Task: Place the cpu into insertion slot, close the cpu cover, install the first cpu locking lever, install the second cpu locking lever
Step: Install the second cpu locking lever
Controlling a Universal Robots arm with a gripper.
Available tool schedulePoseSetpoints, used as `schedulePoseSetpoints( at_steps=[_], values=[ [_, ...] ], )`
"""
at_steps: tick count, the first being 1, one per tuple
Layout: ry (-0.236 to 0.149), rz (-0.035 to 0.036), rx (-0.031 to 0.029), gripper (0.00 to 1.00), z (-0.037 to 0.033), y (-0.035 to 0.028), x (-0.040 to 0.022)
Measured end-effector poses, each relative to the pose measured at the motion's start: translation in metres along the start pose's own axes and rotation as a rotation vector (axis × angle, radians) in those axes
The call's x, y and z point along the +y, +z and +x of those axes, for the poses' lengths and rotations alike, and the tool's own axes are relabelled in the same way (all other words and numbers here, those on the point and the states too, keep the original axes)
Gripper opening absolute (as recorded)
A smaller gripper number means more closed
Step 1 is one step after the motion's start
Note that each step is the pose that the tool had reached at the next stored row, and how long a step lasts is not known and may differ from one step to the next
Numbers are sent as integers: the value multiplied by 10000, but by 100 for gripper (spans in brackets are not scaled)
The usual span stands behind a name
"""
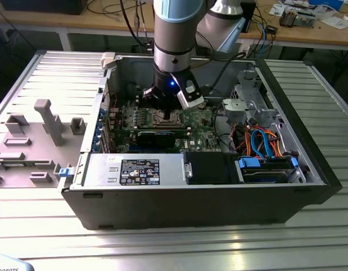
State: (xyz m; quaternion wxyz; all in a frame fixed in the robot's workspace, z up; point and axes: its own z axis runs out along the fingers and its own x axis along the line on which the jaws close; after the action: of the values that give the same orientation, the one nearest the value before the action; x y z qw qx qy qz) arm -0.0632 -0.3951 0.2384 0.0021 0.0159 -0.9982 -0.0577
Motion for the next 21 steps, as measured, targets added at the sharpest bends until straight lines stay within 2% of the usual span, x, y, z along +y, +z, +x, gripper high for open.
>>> schedulePoseSetpoints(
  at_steps=[3, 5, 8, 9, 10, 11, 16, 19, 21],
  values=[
    [0, -31, 8, 11, 59, 17, -15],
    [-1, -86, 9, 11, 84, 17, -42],
    [3, -200, 9, 11, 106, 17, -55],
    [0, -274, 13, 11, 114, 17, -65],
    [1, -317, 18, 11, 116, 18, -73],
    [6, -347, 42, 11, 123, 23, -95],
    [14, -363, 103, 11, 171, 48, -122],
    [14, -414, 110, 11, 194, 59, -125],
    [14, -425, 110, 11, 195, 61, -126]
  ],
)
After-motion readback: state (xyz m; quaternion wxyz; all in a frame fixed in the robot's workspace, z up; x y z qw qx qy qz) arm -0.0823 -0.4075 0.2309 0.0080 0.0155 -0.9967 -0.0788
